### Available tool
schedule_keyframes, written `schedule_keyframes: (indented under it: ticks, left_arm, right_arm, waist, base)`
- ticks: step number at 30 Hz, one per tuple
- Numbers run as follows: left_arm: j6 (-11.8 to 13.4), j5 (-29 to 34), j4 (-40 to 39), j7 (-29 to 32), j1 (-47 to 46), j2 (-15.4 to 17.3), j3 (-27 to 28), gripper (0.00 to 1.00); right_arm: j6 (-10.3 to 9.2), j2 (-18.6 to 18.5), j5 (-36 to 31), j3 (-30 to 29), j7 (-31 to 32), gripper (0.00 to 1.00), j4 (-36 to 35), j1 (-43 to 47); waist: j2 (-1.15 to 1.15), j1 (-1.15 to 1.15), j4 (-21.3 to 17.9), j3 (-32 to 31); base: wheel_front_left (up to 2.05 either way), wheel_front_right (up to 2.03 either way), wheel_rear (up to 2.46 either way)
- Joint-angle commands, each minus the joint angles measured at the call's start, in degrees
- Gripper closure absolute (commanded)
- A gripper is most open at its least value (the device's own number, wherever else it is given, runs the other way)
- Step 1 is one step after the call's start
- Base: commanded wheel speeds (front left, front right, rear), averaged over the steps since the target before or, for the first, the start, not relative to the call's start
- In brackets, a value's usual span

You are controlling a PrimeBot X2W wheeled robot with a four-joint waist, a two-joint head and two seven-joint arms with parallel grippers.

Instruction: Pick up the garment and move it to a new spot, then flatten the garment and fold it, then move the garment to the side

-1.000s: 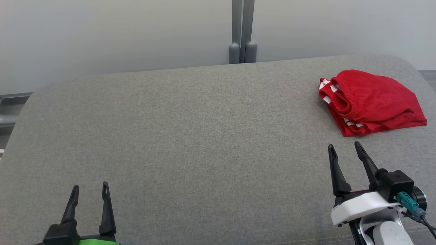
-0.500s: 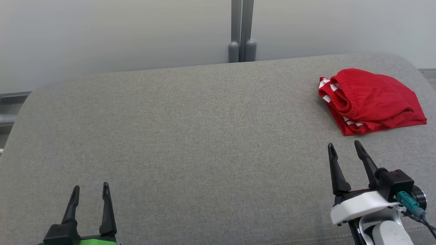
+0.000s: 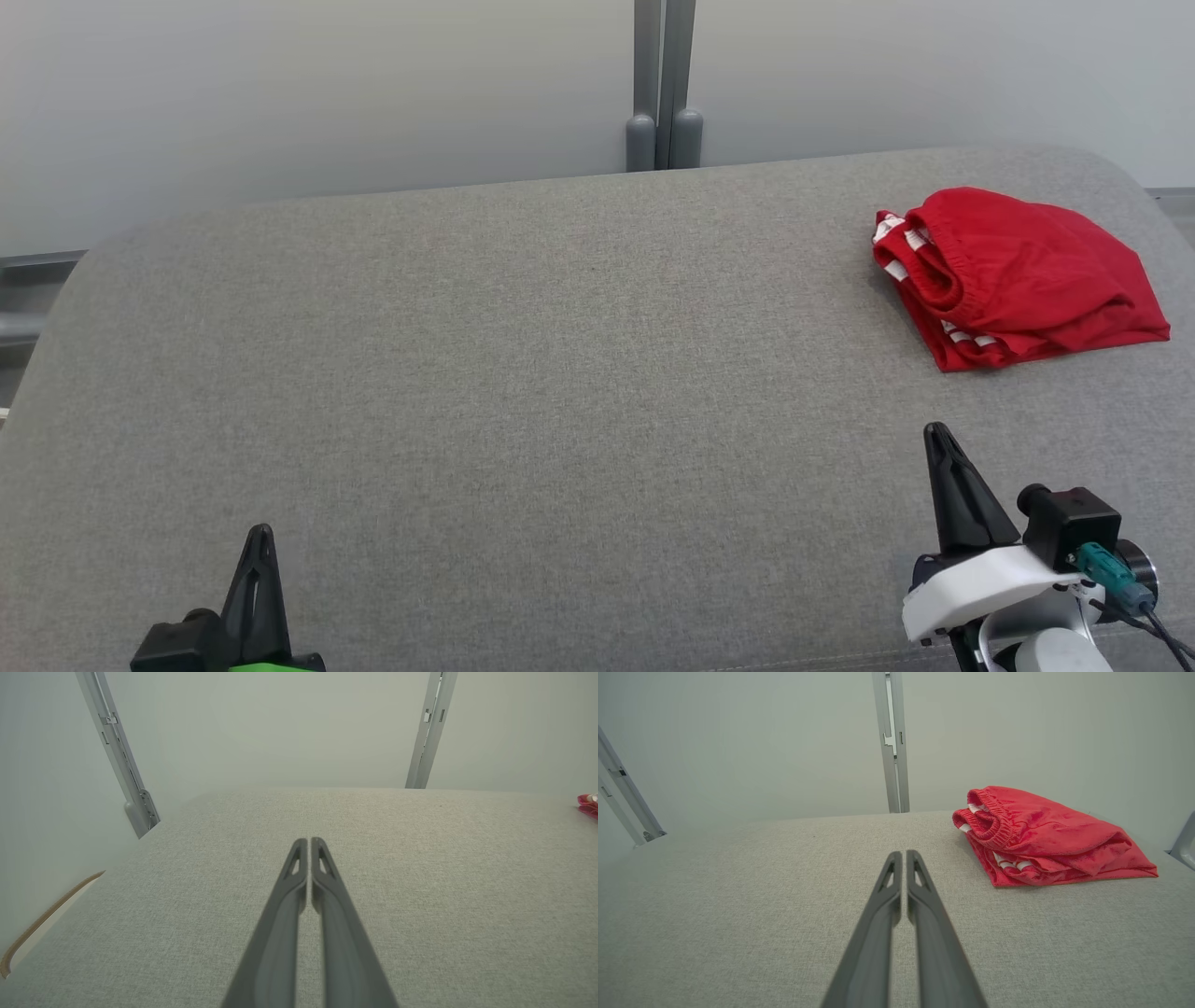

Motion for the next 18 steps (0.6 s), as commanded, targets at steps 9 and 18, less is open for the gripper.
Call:
schedule_keyframes:
  ticks: [9, 18]
  left_arm:
    - [-0.71, -12.36, 1.18, 3.12, -2.68, 0.02, 0.82, 1.00]
    - [-1.24, -21.75, 1.80, 4.95, -4.22, -0.03, 0.88, 1.00]
  right_arm:
    - [0.00, -0.11, 12.33, -1.24, 3.47, 1.00, 1.35, -2.03]
    - [0.00, -0.15, 21.61, -1.91, 5.84, 1.00, 2.37, -3.20]
  waist:
    - [0.00, 0.00, -0.02, 0.13]
    - [0.00, 0.00, -0.04, 0.24]
  base:
    - [0.00, 0.00, 0.00]
    - [0.00, 0.00, 0.00]
